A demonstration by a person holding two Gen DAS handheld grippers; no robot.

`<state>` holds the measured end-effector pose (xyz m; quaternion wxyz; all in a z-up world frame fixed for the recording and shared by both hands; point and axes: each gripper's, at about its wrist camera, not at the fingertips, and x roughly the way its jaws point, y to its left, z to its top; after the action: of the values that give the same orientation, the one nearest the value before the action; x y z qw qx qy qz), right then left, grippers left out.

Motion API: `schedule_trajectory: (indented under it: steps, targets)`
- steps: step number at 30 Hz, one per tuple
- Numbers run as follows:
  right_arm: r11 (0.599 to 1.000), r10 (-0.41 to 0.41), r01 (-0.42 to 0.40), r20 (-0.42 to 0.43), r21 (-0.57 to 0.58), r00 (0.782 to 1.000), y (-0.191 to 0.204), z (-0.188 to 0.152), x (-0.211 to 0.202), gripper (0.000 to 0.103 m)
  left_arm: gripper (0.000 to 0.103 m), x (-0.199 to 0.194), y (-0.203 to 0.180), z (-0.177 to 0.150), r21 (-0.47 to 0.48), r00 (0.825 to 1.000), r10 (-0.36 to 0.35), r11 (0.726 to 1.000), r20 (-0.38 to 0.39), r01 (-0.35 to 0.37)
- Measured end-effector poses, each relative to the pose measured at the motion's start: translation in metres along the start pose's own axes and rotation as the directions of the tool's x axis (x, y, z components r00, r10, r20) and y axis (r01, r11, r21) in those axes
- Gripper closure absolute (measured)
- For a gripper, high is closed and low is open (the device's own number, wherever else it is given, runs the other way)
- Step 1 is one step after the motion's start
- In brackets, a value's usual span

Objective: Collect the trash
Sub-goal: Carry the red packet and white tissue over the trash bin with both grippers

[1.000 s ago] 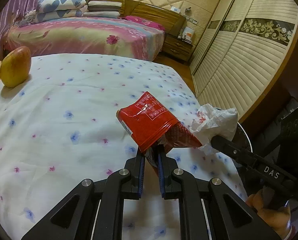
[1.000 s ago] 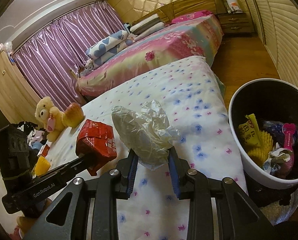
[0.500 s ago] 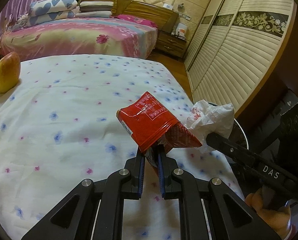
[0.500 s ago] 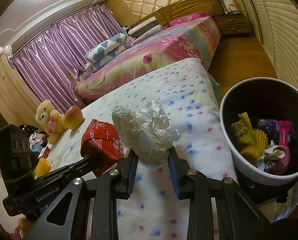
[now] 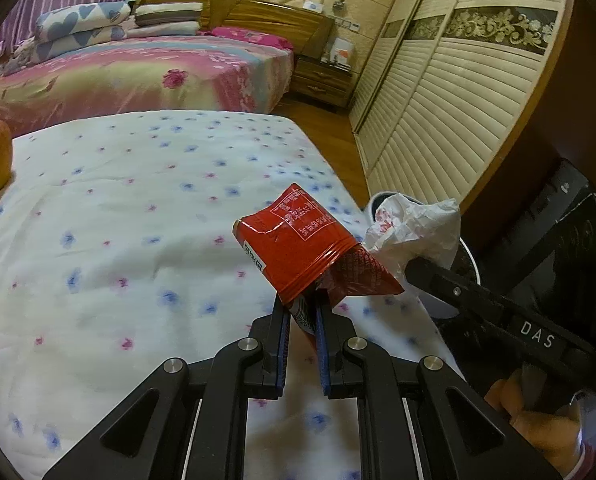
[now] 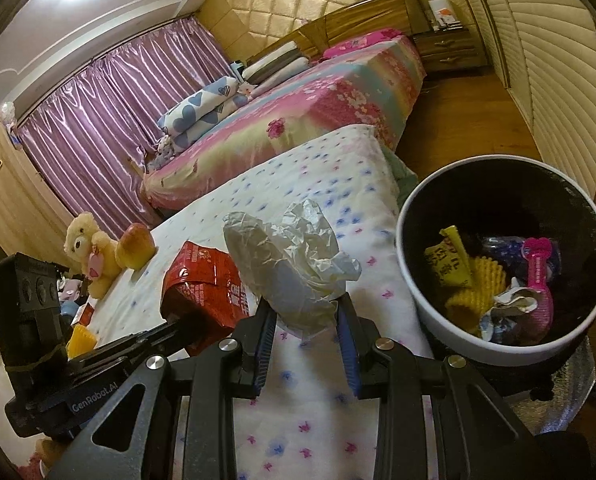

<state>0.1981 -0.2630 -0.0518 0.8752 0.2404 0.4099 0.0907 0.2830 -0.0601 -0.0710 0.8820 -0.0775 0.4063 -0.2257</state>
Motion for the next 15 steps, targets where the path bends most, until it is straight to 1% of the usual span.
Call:
schedule_trajectory:
  steps: [15]
  targets:
    - [0.998, -0.051, 0.049, 0.032, 0.046, 0.998, -0.028, 0.002, -0.024, 0.073, 0.093, 0.013, -0.032, 0.005, 0.06, 0.999, -0.033, 0.998, -0.013, 0.034]
